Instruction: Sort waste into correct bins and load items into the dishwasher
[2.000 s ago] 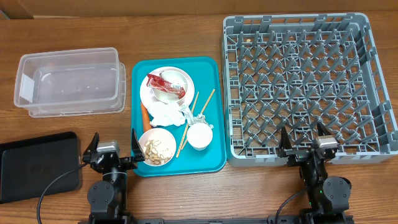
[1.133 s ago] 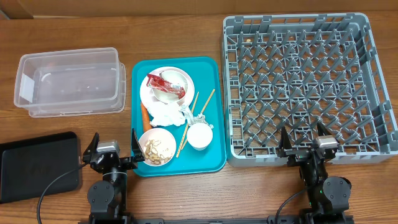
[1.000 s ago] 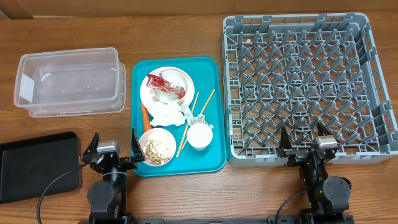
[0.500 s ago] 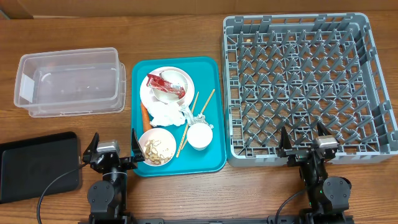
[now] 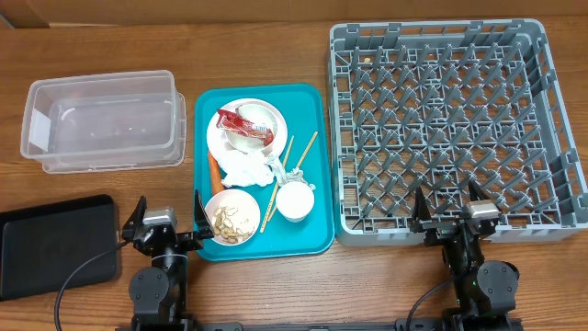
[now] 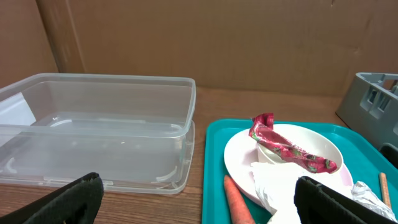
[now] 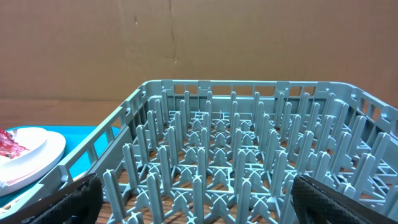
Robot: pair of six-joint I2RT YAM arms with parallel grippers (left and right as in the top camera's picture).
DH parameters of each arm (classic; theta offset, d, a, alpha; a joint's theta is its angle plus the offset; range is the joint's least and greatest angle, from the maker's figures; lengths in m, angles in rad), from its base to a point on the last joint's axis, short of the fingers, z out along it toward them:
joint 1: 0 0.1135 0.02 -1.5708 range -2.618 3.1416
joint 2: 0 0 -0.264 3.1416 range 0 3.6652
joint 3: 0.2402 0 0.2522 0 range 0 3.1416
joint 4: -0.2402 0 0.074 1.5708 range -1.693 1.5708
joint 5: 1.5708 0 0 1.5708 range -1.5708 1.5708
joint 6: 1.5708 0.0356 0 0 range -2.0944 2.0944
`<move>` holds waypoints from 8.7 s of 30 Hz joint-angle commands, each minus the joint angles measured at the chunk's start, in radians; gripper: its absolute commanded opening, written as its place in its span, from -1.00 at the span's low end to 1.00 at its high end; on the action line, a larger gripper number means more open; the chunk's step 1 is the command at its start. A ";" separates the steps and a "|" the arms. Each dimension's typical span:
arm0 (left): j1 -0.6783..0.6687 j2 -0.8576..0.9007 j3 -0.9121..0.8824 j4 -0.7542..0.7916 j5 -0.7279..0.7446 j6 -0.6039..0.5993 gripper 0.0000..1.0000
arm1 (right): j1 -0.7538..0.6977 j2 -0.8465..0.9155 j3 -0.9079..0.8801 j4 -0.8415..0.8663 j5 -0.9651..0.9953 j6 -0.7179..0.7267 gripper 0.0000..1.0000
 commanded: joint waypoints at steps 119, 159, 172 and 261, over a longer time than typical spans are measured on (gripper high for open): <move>-0.223 1.544 1.368 -0.809 0.042 -0.581 0.57 | -0.004 -0.011 -0.011 0.006 -0.005 -0.004 1.00; -0.274 1.939 1.468 -0.675 -0.005 -0.590 0.12 | -0.004 -0.011 -0.011 0.006 -0.006 -0.004 1.00; -0.275 1.942 1.466 -0.644 -0.006 -0.590 0.01 | -0.004 -0.011 -0.011 0.006 -0.006 -0.004 1.00; 0.299 1.664 1.536 -0.789 -0.056 -0.530 -0.92 | -0.004 -0.011 -0.011 0.006 -0.006 -0.003 1.00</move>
